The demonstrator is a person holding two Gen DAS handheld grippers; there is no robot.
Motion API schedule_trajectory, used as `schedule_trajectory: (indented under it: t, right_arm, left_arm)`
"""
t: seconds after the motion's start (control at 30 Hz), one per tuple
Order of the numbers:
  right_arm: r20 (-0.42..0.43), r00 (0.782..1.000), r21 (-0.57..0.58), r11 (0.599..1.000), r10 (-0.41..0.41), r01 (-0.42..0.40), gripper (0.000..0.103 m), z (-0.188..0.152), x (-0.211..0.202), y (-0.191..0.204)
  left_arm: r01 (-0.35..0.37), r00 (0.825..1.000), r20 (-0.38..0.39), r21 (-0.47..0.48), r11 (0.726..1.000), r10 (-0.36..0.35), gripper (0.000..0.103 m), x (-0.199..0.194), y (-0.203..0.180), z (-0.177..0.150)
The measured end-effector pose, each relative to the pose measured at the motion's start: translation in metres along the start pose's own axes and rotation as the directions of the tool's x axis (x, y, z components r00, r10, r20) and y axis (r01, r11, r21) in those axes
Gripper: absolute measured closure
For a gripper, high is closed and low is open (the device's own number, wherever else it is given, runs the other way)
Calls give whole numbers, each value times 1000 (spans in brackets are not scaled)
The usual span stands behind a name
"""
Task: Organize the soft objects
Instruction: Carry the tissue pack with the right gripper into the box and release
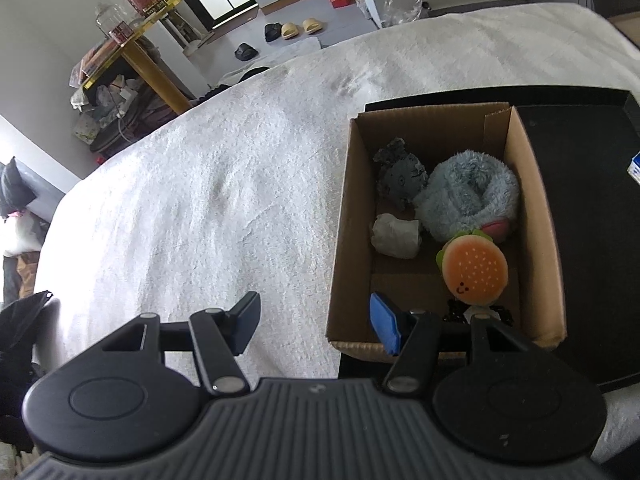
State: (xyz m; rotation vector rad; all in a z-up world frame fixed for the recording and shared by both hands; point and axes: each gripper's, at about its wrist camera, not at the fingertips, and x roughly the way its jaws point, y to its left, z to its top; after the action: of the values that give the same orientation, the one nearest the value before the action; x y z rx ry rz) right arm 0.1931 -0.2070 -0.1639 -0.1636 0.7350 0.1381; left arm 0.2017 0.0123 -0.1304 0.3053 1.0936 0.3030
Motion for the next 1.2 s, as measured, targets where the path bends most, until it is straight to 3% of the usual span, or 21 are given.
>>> schedule_trajectory:
  t: [0.5, 0.8, 1.2]
  right_arm:
    - [78, 997, -110, 994, 6, 3, 46, 20, -38, 38]
    - [97, 991, -202, 977, 87, -66, 46, 33, -46, 77]
    - [65, 985, -291, 948, 157, -132, 46, 42, -39, 125]
  left_arm:
    - [133, 991, 24, -35, 990, -133, 44, 6, 26, -9]
    - [193, 981, 40, -37, 980, -192, 44, 10, 39, -10]
    - [274, 962, 0, -52, 960, -274, 49, 31, 40, -11]
